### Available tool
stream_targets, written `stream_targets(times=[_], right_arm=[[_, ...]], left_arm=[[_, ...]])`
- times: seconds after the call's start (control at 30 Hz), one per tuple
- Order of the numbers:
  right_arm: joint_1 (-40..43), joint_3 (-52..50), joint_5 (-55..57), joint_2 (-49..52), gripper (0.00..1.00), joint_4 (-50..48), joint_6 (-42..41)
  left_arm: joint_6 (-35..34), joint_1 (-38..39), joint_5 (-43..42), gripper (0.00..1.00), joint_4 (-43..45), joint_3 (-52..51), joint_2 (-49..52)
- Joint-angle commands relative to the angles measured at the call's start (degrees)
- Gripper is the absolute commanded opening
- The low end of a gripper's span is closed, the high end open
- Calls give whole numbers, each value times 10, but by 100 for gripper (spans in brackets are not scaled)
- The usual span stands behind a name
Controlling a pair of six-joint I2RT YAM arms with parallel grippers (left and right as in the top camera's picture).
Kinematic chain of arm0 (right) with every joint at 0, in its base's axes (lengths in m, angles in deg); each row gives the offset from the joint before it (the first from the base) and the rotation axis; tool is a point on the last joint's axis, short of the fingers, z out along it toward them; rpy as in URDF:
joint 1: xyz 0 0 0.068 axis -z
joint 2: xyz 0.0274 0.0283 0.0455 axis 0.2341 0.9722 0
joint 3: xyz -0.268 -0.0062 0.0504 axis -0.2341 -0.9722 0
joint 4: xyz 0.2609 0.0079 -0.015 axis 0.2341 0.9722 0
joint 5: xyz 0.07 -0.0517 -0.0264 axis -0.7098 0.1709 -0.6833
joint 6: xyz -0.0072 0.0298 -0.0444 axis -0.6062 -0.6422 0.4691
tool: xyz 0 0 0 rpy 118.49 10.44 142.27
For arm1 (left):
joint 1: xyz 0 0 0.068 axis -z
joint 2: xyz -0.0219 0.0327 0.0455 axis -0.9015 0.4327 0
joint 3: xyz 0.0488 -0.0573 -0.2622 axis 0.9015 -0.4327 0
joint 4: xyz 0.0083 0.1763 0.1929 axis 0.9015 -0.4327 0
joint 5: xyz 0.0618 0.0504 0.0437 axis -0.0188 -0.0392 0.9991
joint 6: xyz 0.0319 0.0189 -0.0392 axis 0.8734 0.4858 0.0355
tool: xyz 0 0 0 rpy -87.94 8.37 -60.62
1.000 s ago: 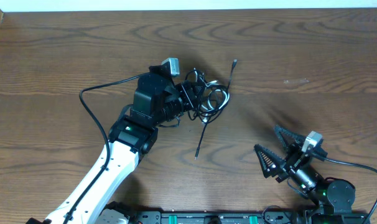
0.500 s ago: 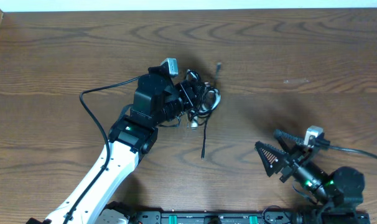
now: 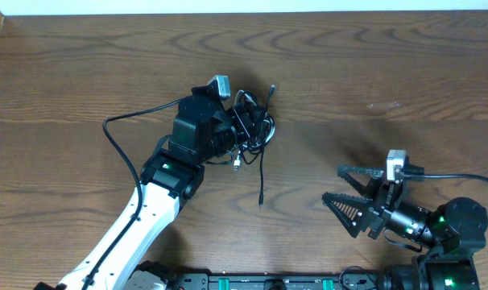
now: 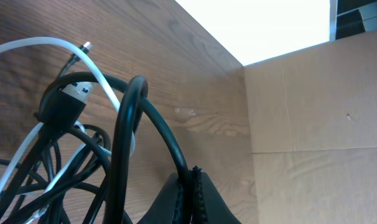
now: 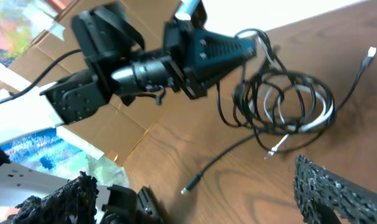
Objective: Untangle cables
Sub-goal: 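Move the open right gripper toward the cables held by the left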
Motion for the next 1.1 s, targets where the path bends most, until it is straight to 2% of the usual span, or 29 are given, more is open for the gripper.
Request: stream_targets(times=[0.0,0.2,0.43,0.6,0.8,1.07], right_arm=[[-1,12,35,1,99,-5,-1],[-1,14,89,24,99,-4,-2],[-1,46,83,131,99,2,-28],[-1,73,53,211,96,5,-30],[-7,74,53,261,97,5,-25],[-68,74,172,311,96,0,-16]], left_arm=[[-3,0,-10,8,5,11,-4],[-17,0,-10,8,6,11,-4],[-18,0,-10,8,5,11,-4],[-19,0,-10,8,5,11,-4],[-29,0,-10,8,5,11,-4],[-59,0,-9,8,6,11,-4]])
